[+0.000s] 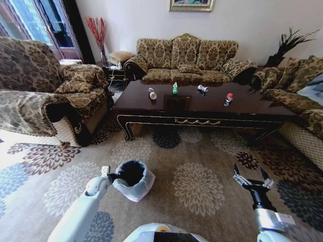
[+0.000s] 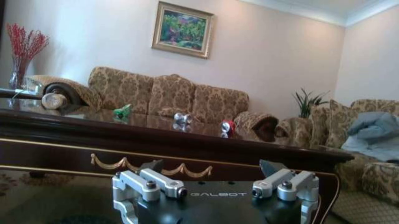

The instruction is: Move to the front of the table and place the trash on the table into the trash bin.

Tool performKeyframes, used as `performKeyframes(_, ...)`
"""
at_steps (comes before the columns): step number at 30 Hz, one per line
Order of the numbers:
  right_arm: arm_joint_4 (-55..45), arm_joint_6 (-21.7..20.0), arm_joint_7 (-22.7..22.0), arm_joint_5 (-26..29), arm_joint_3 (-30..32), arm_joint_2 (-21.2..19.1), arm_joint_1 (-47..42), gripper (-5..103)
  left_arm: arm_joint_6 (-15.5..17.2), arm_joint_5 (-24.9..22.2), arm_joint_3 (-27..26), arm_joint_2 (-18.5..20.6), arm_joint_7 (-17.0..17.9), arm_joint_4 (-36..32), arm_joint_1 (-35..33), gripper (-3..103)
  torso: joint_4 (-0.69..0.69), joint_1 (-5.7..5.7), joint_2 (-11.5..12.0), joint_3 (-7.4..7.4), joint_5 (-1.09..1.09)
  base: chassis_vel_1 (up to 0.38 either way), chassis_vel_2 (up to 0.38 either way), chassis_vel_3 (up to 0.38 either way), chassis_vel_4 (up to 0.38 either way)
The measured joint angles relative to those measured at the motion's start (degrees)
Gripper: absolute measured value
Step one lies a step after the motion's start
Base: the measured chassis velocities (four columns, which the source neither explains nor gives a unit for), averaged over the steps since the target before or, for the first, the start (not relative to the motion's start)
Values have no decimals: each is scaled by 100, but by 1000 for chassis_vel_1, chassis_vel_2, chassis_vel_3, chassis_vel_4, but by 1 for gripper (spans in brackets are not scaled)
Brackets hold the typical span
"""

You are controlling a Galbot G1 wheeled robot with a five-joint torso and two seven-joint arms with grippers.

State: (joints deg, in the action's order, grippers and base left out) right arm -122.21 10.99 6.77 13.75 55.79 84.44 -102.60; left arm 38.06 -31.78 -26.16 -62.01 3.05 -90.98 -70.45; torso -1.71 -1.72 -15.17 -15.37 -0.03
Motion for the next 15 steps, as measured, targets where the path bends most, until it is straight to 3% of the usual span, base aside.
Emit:
performKeyframes(5,-2,-5,1,83,39,-54,-1,100,9,56,-202,-15,-16,-487,-160,2,-2,0,0,0,0,0,0,0,0)
performKeyframes(8,-63,-77,6,141,45,-125,40,100,-107,43,-535,18,98,-1298,-350,2,0,0,-1,0,1,0,0,0,0)
performKeyframes(9,-63,-77,6,141,45,-125,40,100,-107,43,-535,18,98,-1298,-350,2,0,0,-1,0,1,0,0,0,0)
performKeyframes(11,-137,-152,7,164,26,-183,106,100,-604,-64,-776,38,380,-2013,-562,2,-2,0,-2,0,3,0,0,0,0)
performKeyframes(13,-161,-175,7,167,16,-198,129,100,-752,-101,-871,27,501,-2234,-640,2,0,0,-2,0,1,0,0,0,0)
performKeyframes(15,-204,-212,7,169,-12,-218,168,100,-1099,-202,-1186,-52,740,-2918,-917,2,-2,0,-3,0,8,0,0,0,0)
